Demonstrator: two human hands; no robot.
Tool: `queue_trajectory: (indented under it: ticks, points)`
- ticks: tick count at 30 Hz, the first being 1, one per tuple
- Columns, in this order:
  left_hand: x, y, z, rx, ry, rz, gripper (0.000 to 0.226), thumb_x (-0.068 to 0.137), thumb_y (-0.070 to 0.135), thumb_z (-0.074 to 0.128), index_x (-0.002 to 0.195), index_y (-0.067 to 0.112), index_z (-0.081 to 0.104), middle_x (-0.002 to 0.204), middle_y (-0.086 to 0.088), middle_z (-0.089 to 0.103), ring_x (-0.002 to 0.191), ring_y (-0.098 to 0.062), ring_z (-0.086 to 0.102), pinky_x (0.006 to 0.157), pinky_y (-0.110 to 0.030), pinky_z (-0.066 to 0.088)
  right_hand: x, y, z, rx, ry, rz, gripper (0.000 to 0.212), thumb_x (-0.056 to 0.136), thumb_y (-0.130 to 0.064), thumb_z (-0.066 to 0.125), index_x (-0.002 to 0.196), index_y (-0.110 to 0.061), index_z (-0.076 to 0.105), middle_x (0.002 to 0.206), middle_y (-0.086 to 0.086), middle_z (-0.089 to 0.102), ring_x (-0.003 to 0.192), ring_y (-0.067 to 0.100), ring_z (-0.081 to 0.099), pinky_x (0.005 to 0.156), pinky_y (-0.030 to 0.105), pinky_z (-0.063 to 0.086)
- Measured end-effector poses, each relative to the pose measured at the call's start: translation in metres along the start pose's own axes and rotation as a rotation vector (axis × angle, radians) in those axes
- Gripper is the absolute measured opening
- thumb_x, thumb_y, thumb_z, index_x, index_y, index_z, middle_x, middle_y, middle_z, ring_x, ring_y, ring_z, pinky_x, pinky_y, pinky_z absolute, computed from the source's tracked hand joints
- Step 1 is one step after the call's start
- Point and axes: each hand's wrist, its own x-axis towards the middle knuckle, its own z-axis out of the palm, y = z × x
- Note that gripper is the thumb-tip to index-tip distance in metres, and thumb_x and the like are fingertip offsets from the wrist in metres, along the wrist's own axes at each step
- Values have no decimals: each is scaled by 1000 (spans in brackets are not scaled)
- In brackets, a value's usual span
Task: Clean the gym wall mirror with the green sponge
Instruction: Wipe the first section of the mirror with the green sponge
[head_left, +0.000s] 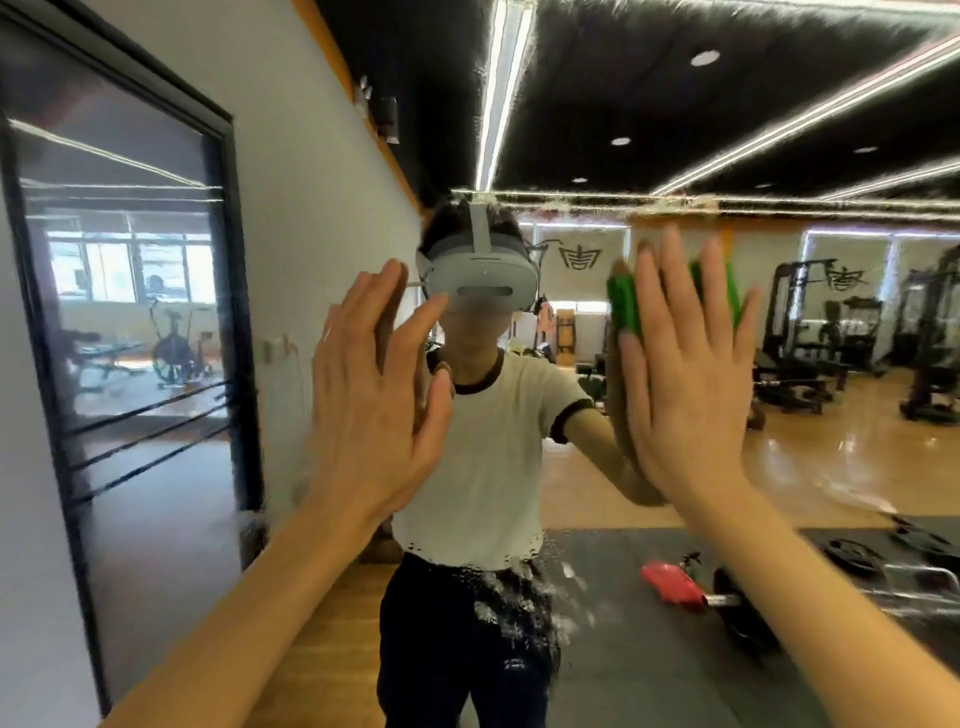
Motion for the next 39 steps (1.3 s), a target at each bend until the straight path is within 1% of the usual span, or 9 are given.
queue_trajectory:
  ticks: [5, 10, 13, 20, 23, 27, 30, 34, 39]
  points:
    - [-11, 11, 12, 10, -73, 15, 51, 96, 22, 53, 146, 13, 42, 158, -18, 29, 150, -33, 23, 122, -51, 20, -107, 9, -10, -91, -132, -183, 54, 111, -29, 27, 161, -18, 11, 170, 0, -1, 156, 24, -1, 125, 48, -4]
    - [-12, 12, 14, 36, -85, 30, 50, 97, 23, 50, 146, 13, 43, 159, -17, 29, 149, -34, 23, 122, -49, 21, 2, 33, -9, -22, -16, 4, 51, 110, -29, 26, 158, -12, 22, 165, 14, 22, 154, 30, 7, 125, 44, -9]
    - [-12, 12, 14, 42, -83, 37, 49, 98, 25, 48, 145, 16, 40, 158, -13, 27, 149, -33, 22, 122, -46, 19, 33, 40, -8, -9, 37, 95, 52, 110, -26, 29, 159, -9, 23, 165, 14, 22, 153, 36, 12, 124, 51, -2]
    - [-13, 13, 16, 77, -78, 49, 50, 97, 22, 49, 146, 14, 39, 157, -16, 28, 148, -35, 24, 114, -57, 32, -127, 36, -18, -91, -167, -180, 66, 104, -26, 39, 162, -19, 8, 170, 1, 0, 156, 24, -1, 125, 48, -5]
    - [-14, 12, 17, 82, -80, 47, 49, 98, 24, 47, 145, 14, 41, 157, -19, 30, 147, -37, 26, 113, -55, 32, -76, 51, -16, -77, -112, -177, 55, 110, -30, 27, 160, -17, 9, 169, 5, 6, 155, 21, -2, 125, 47, -7]
    - [-14, 12, 17, 95, -78, 44, 46, 100, 28, 44, 144, 13, 42, 157, -19, 30, 147, -39, 27, 112, -53, 29, 13, 67, -14, 4, 29, 104, 52, 110, -28, 26, 159, -12, 19, 165, 14, 22, 154, 32, 10, 123, 50, -3]
    - [-13, 13, 16, 94, -79, 51, 46, 100, 28, 43, 143, 13, 41, 156, -18, 29, 146, -40, 28, 111, -57, 32, -25, 64, -16, -3, -7, 73, 55, 109, -28, 28, 160, -13, 13, 166, 11, 17, 155, 28, 5, 124, 51, -2]
    - [-13, 14, 16, 102, -81, 44, 47, 100, 31, 41, 144, 13, 42, 156, -15, 27, 145, -42, 29, 116, -45, 24, -131, 61, -25, -66, -160, -74, 56, 110, -31, 24, 162, -19, 6, 170, 0, 1, 156, 23, 0, 125, 50, -5]
    - [-13, 14, 17, 101, -78, 40, 47, 99, 30, 42, 142, 12, 44, 156, -18, 29, 144, -44, 31, 113, -52, 30, -36, 80, -22, -24, -57, 21, 53, 110, -30, 27, 159, -12, 17, 166, 9, 18, 154, 25, 7, 125, 47, -4]
